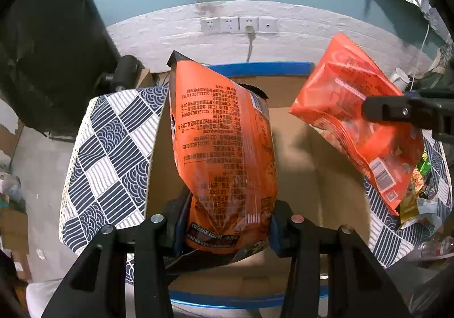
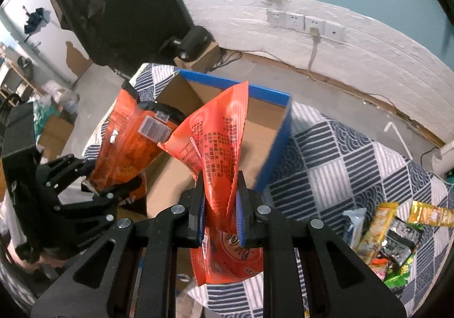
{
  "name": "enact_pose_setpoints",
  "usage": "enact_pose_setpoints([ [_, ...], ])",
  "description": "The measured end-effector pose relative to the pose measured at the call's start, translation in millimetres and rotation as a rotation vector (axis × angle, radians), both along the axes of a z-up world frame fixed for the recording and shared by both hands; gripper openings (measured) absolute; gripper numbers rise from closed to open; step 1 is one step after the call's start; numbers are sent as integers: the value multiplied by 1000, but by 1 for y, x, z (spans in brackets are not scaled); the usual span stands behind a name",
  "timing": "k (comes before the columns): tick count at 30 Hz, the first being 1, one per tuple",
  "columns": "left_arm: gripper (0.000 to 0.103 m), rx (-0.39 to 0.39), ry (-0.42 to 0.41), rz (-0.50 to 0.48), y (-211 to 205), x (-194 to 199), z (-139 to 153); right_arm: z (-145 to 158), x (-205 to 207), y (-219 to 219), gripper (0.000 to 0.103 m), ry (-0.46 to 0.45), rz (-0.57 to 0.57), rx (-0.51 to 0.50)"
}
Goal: Organize snacks
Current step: 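Carry both orange bags over the cardboard box and open both grippers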
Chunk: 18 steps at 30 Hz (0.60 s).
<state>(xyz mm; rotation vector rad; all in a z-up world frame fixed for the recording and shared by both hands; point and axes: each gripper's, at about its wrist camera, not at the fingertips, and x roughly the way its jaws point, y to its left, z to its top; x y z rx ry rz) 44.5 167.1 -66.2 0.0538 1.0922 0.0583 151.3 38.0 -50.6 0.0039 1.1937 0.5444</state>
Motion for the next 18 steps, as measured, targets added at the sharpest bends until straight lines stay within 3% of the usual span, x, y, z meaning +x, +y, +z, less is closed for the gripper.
enact_pose_setpoints([
  [9,47,-23,39,34,20,-1,-9,-11,8,15,20,26,15,-4],
  [10,49,-17,43,33,20,0,-8,-12,9,15,22,22,17,-10],
  [12,52,0,39,21,18,1,-8,-11,9,13,35,14,23,-8],
  [15,58,31,42,6,14,2,-8,-7,6,7,40,-3,28,-15],
  [18,74,63,16,-8,8,0,-3,1,2,1,49,-28,39,-23],
])
